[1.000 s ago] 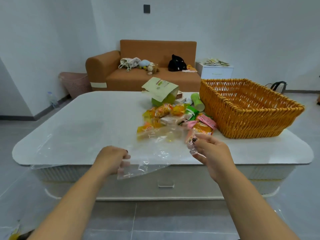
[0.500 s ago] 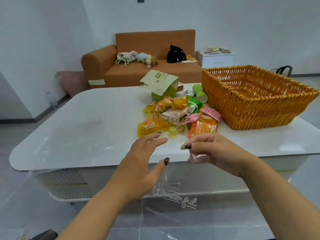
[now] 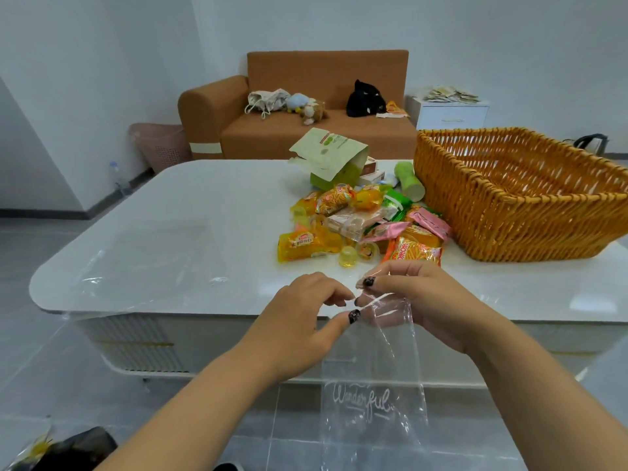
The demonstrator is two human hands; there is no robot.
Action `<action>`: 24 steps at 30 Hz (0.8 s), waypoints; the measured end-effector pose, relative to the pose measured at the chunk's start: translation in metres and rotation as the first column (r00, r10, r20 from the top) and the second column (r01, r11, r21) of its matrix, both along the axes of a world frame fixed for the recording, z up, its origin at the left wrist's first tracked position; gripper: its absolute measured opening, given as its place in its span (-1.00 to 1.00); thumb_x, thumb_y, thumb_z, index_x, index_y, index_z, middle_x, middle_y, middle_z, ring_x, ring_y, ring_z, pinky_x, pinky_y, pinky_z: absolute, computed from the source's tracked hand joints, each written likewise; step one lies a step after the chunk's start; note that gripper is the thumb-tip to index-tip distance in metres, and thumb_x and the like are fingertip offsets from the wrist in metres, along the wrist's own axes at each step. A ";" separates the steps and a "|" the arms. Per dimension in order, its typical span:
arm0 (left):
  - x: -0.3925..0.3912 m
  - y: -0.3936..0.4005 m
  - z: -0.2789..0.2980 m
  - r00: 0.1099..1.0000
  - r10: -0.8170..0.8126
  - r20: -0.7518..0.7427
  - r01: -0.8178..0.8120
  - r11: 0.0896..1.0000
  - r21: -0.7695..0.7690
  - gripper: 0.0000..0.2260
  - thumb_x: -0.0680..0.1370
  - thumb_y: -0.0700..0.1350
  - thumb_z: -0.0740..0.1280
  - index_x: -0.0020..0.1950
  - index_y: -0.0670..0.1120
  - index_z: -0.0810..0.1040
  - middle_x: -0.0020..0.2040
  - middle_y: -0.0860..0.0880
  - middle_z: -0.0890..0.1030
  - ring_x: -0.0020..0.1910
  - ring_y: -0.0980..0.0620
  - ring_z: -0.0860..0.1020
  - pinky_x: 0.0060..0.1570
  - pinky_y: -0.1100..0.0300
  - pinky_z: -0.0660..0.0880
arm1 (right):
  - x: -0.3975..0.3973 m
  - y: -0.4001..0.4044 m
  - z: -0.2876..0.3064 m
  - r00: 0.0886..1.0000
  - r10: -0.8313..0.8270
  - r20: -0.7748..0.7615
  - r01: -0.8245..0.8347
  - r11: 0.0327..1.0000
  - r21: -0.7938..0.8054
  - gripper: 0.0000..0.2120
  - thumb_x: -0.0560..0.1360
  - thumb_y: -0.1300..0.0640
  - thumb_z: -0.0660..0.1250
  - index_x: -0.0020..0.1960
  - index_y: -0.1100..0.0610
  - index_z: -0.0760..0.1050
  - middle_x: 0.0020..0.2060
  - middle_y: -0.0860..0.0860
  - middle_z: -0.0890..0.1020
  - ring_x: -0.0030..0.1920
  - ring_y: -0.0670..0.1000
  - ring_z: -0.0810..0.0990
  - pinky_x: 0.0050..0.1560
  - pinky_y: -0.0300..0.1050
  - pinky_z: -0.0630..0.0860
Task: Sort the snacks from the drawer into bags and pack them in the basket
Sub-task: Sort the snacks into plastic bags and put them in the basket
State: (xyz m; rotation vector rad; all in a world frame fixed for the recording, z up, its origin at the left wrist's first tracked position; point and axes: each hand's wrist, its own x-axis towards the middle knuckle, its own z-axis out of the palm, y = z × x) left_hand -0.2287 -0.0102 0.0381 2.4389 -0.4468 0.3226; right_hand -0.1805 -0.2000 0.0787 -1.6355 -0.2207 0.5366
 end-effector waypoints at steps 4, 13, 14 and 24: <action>-0.001 0.006 -0.001 0.996 0.015 -0.093 -0.019 0.998 -0.051 -0.54 0.52 0.06 0.41 0.37 0.19 0.35 0.34 0.31 0.34 0.35 0.36 0.26 0.32 0.40 0.24 | -0.002 -0.006 0.001 0.993 0.110 0.044 -0.108 0.993 -0.053 -0.87 0.53 0.31 0.31 -0.04 0.21 0.64 -0.12 0.20 0.70 -0.15 0.07 0.67 -0.13 -0.08 0.63; 0.002 0.016 0.001 0.986 0.091 -0.137 -0.098 0.994 -0.051 -0.93 0.44 -0.04 0.51 -0.19 0.10 0.66 -0.21 0.25 0.64 -0.08 0.28 0.56 0.00 0.31 0.48 | -0.011 -0.012 -0.002 0.986 0.044 0.160 -0.026 0.994 -0.110 -0.94 0.44 0.20 0.45 -0.10 0.17 0.66 -0.35 0.05 0.60 -0.33 -0.03 0.58 -0.23 -0.14 0.58; 0.002 0.016 0.002 0.982 0.101 -0.160 -0.118 0.988 -0.104 -0.92 0.44 -0.08 0.51 -0.22 0.08 0.66 -0.24 0.23 0.65 -0.12 0.28 0.58 -0.07 0.39 0.47 | -0.011 -0.015 -0.001 0.986 0.014 0.168 0.001 0.996 -0.089 -0.89 0.43 0.15 0.46 -0.08 0.16 0.66 -0.34 0.04 0.59 -0.31 -0.02 0.59 -0.21 -0.13 0.58; 0.010 0.025 0.013 0.838 0.542 -0.069 -0.539 0.798 -0.270 -0.80 0.50 -0.02 0.45 0.03 0.04 0.48 0.09 0.12 0.46 0.08 0.16 0.48 0.02 0.26 0.42 | -0.015 0.001 -0.026 0.708 -0.298 0.640 0.453 0.887 -0.087 -0.79 0.42 0.34 0.40 -0.20 0.03 0.59 -0.56 -0.11 0.39 -0.49 -0.12 0.37 -0.42 -0.37 0.28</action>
